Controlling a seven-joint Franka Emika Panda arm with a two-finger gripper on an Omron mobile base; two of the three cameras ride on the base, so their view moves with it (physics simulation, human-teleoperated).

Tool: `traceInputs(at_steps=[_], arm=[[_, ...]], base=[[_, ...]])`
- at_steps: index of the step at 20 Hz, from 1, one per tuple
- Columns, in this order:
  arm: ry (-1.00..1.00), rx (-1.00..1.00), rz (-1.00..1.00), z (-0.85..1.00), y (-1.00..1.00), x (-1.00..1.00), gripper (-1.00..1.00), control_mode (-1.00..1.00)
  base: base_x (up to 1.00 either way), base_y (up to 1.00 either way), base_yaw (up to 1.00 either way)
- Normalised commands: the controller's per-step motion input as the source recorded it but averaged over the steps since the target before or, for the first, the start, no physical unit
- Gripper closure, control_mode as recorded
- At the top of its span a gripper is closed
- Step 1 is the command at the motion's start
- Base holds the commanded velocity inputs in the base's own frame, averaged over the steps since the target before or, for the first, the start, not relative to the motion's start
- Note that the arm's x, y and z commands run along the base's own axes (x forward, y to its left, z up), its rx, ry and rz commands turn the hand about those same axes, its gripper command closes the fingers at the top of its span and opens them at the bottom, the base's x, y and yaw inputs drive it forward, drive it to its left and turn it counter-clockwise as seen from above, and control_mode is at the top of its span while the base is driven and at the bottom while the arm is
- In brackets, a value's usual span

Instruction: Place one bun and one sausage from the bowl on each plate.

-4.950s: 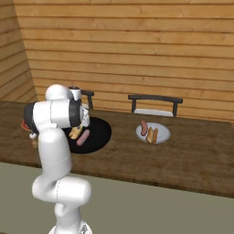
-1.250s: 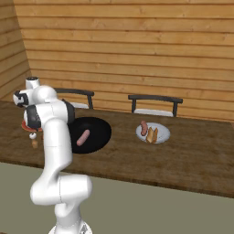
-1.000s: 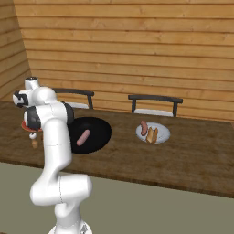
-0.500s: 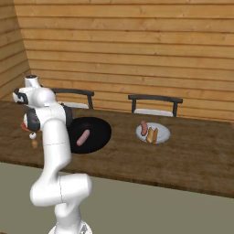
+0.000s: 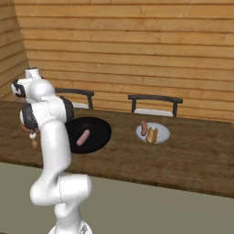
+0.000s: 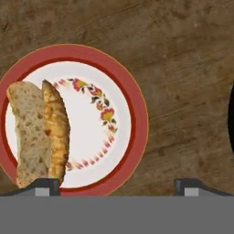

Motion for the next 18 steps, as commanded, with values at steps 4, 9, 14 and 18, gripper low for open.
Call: traceInputs(at_steps=[4,9,14,18], arm=[[-0.09,0.0,0.0,0.46,-1.0,-0.69,-1.0,-1.0],[-0.02,0.0,0.03,0.19,-1.0,-0.64,-1.0,-1.0],[0.01,0.0,0.03,0.02,-1.0,-0.22,-1.0,-1.0],[0.16,0.0,0.0,0.01,-1.0,-0.09,-1.0,-1.0]], base=[[0.0,0.0,0.0],[0.0,0.0,0.0],[0.0,0.0,0.0],[0.0,0.0,0.0]])
